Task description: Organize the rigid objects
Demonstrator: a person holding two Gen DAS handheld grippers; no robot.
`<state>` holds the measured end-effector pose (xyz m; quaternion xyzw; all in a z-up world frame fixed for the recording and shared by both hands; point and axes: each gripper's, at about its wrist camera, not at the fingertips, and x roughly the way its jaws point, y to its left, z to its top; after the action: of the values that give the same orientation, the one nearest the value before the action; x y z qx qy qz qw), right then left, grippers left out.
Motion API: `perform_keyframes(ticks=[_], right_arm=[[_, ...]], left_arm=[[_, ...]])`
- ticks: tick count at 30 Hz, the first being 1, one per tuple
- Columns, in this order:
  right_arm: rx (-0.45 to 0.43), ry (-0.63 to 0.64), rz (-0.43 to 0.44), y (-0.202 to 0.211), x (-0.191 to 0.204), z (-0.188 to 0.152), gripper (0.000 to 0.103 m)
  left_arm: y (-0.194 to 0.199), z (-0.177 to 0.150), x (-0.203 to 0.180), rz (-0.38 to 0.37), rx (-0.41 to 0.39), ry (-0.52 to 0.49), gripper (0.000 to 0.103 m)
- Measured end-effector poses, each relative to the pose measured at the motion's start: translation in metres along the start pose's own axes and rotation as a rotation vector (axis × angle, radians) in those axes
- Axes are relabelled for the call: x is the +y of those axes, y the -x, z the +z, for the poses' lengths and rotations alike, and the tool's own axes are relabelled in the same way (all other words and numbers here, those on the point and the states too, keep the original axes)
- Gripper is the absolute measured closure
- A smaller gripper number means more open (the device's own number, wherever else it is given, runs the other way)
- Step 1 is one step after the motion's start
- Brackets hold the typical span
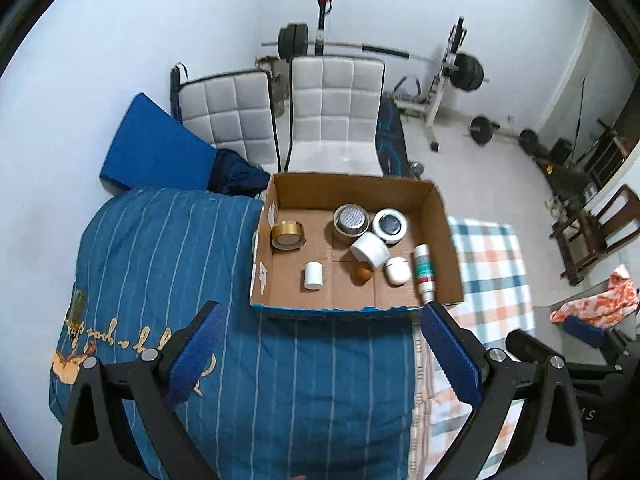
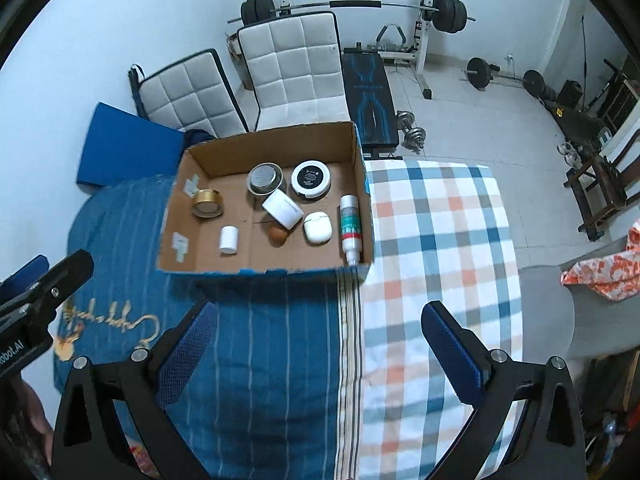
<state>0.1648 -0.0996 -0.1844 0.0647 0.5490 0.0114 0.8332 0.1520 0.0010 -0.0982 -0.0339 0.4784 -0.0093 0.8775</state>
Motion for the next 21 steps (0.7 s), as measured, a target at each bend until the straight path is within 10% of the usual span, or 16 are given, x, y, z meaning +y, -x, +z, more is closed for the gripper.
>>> perform_keyframes(ticks=[21], right_arm=[[-0.183, 0.063, -0.039, 0.145, 0.014, -0.039, 0.000]], left_arm=[[0.106, -0.028, -0.004, 0.012, -0.111, -0.043, 0.003]])
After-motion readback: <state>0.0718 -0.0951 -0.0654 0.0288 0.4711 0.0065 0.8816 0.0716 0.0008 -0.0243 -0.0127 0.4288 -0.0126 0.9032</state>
